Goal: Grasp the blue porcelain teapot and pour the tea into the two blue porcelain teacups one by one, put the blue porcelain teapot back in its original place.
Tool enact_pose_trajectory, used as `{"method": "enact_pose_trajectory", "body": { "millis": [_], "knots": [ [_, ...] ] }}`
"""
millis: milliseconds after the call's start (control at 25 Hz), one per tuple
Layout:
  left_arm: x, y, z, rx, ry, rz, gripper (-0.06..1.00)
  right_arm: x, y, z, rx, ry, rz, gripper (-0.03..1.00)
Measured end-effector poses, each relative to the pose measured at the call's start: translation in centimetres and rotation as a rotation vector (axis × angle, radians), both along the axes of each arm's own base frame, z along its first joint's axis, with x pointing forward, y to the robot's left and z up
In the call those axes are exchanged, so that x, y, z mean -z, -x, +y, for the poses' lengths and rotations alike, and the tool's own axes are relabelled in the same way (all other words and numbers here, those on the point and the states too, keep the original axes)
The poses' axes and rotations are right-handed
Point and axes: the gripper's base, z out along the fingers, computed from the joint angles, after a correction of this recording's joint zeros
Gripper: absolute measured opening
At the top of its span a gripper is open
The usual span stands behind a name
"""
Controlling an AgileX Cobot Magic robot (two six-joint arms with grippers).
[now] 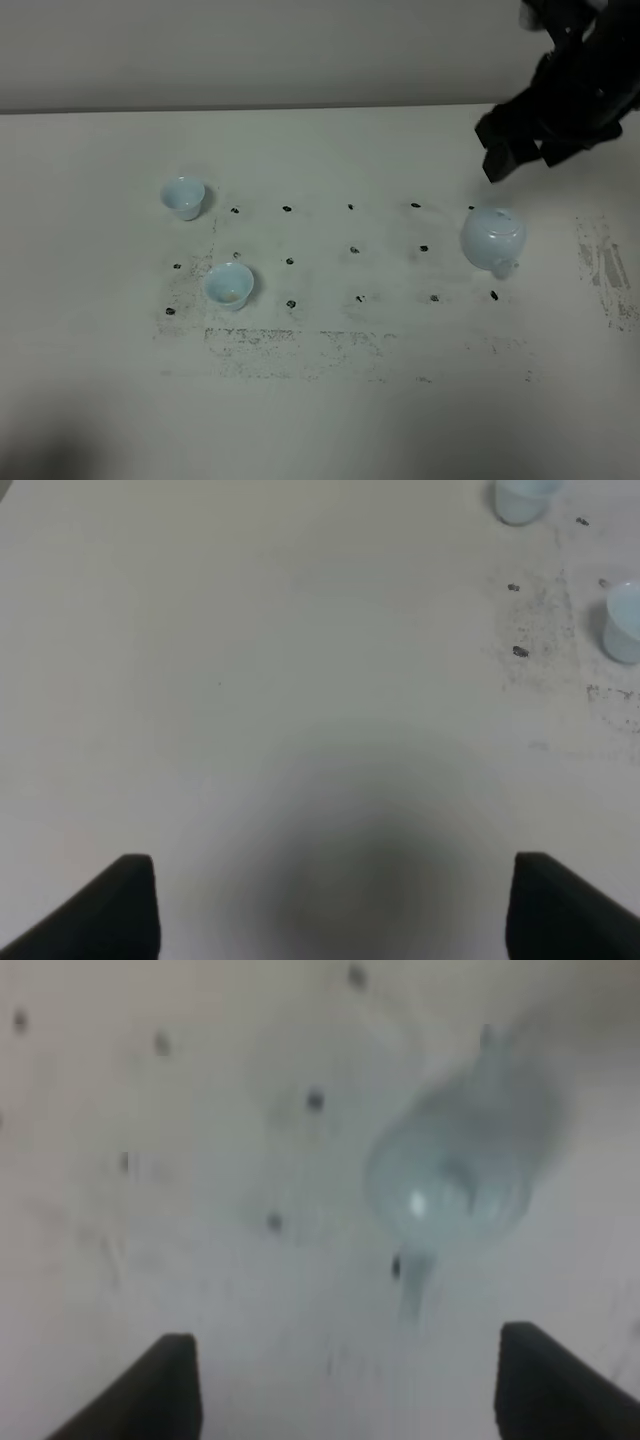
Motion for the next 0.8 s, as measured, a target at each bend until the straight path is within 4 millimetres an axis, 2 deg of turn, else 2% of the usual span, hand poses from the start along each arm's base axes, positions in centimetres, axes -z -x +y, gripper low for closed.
{"method": "enact_pose_trajectory", "body": {
  "millis": [80, 200, 280, 560, 680, 800],
  "knots": [
    [0.0, 0.0, 0.0, 0.0, 0.0, 0.0, 0.68, 0.2, 1.7, -0.3, -0.001, -0.002, 0.019, 0.59],
    [0.0, 0.0, 0.0, 0.0, 0.0, 0.0, 0.68, 0.8, 1.3, 0.1, 0.02, -0.049, -0.027, 0.59],
    [0.0, 0.0, 0.0, 0.0, 0.0, 0.0, 0.68, 1.6, -0.1, 0.7, 0.03, -0.095, -0.042, 0.59],
    [0.0, 0.0, 0.0, 0.0, 0.0, 0.0, 0.68, 5.3, -6.8, 2.4, 0.037, -0.134, -0.021, 0.59],
    [0.0, 0.0, 0.0, 0.0, 0.0, 0.0, 0.68, 7.0, -8.6, 2.9, 0.047, -0.15, -0.004, 0.59],
    [0.0, 0.0, 0.0, 0.0, 0.0, 0.0, 0.68, 9.0, -9.5, 3.2, 0.046, -0.151, 0.044, 0.59]
  ]
}}
